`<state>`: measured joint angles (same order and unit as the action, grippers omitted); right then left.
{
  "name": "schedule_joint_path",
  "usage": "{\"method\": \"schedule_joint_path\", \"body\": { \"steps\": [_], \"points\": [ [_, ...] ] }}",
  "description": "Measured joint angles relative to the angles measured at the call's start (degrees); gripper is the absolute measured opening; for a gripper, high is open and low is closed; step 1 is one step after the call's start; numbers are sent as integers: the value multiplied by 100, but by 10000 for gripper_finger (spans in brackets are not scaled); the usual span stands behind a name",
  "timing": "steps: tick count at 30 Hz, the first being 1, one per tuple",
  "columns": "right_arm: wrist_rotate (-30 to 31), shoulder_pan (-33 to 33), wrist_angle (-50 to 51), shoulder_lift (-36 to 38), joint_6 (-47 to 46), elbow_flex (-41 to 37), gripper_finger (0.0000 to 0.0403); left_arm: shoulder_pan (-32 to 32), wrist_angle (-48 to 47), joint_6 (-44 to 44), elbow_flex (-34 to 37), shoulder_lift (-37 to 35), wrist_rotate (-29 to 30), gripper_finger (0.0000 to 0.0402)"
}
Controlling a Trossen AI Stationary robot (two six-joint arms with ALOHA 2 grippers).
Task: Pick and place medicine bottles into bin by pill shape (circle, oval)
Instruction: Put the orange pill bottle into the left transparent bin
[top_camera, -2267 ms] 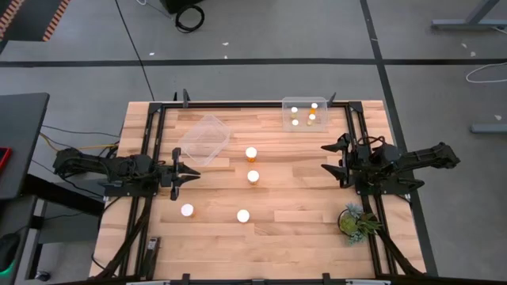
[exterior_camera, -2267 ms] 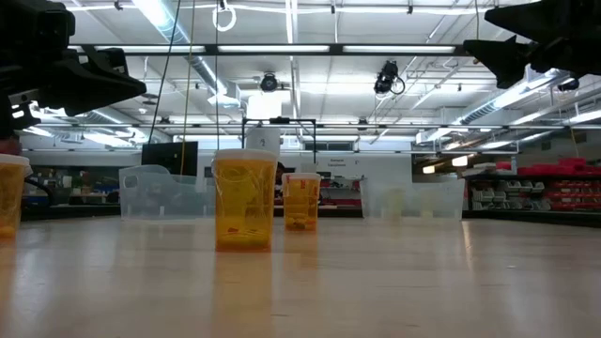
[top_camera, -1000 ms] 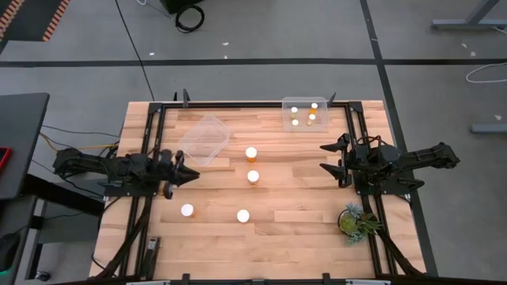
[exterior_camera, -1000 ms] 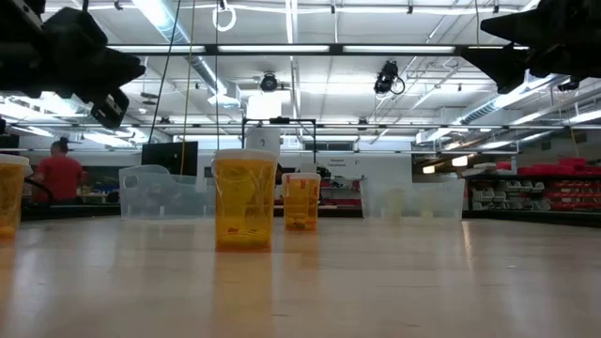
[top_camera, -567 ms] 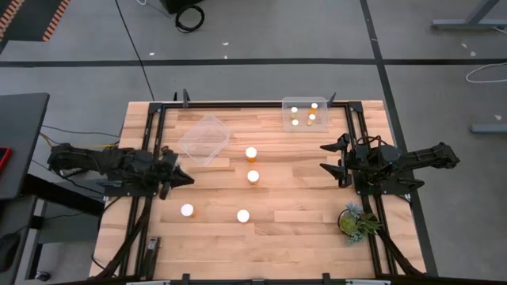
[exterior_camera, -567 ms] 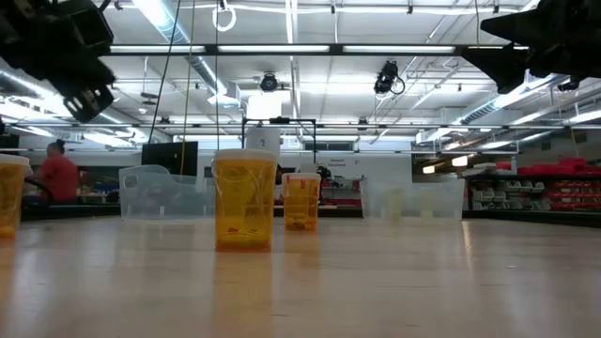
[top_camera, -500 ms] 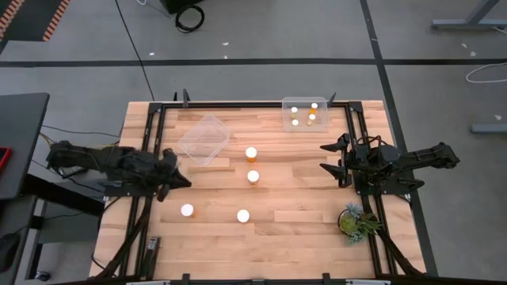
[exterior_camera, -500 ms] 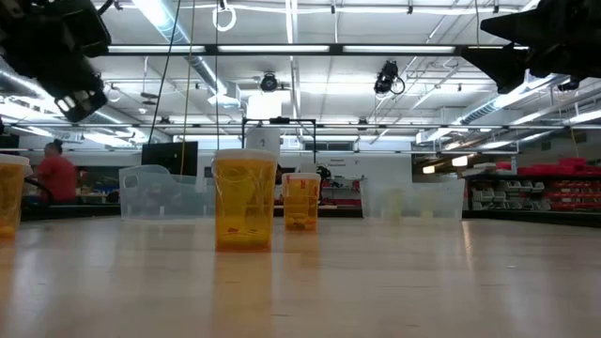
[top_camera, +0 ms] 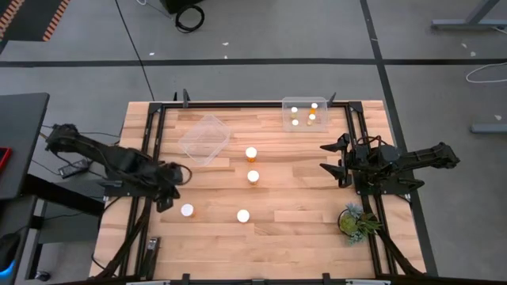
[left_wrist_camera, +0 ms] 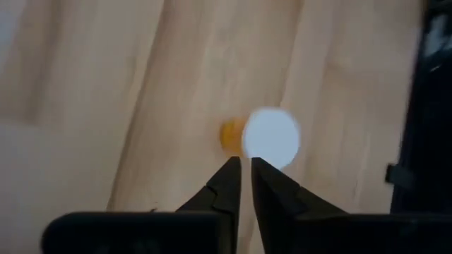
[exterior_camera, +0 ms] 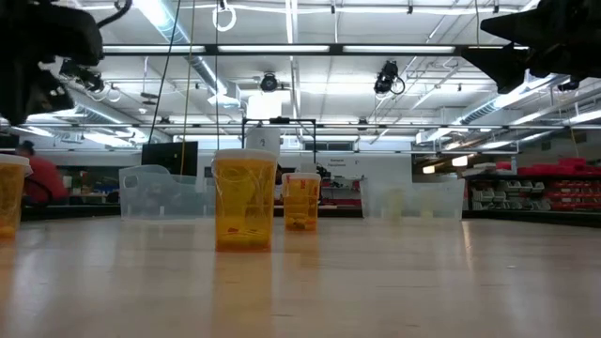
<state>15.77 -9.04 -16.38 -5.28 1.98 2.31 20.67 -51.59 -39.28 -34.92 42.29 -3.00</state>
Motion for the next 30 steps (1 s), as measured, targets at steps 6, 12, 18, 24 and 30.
{"method": "schedule_joint_path", "body": {
  "steps": [6,12,18,24,30],
  "points": [
    [1,0,-2,0,0,0,314,337,-66,-915,2,878,-865,119],
    [2,0,-2,0,0,0,314,782,-58,-1461,2,1546,-1582,207],
    [2,0,-2,0,0,0,314,1107,-55,-1518,4,2035,-1537,222],
    [2,0,-2,0,0,0,314,1273,-218,-1534,-305,2423,-1237,222],
    [0,2,-2,0,0,0,314,1272,-866,-1410,-1156,2849,-464,222]
  ]
}}
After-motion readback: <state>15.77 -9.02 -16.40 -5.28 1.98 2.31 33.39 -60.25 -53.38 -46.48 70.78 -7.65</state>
